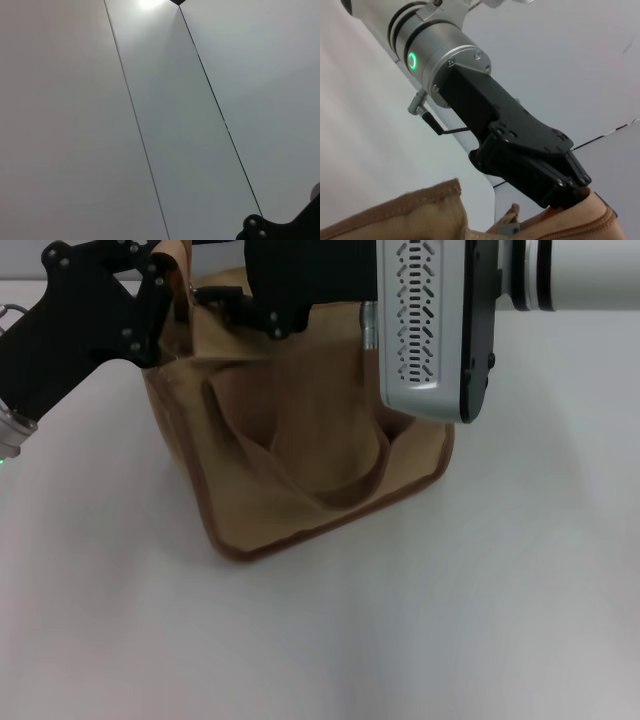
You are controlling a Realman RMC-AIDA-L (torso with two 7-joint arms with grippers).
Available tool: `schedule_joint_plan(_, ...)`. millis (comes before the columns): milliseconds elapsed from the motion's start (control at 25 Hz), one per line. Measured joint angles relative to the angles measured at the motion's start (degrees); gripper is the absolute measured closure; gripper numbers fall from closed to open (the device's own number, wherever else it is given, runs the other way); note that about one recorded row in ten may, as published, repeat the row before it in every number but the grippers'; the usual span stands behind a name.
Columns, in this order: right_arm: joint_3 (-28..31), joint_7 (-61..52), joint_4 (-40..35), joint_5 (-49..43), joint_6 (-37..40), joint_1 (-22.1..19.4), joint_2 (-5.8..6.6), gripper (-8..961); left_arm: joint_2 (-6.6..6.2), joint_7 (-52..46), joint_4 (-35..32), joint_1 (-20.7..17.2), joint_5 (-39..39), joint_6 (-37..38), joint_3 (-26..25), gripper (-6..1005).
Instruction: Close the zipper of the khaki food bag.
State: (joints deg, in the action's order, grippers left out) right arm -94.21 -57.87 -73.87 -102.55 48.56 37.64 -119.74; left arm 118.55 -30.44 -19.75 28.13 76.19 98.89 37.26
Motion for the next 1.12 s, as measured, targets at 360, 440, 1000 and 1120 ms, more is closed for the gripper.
schedule_joint_plan(360,-1.4,1.4,1.4,0.6,-1.6,0.1,0.04,533,0.01,-0.3,0.0,-0.3,-0.1,0.6,-0.3,978)
schedule_joint_plan(440,-1.6,1.7,1.6,0.6,-1.8,0.1,0.04,537,0.01,-0.3,-0.1,-0.4,-0.1,0.9,-0.4,978)
schedule_joint_plan(1000,-2.9,3.5,1.3,0.8,-2.6,-0.5,0.04,590,0.01,-0.1,0.0,-0.7,-0.4,1.4,-0.4,977)
schedule_joint_plan(1120,-2.9,3.7,1.4,0.8,-2.2,-0.6,0.04,602,0.01,0.0,0.2,-0.8,-0.4,1.4,-0.4,977)
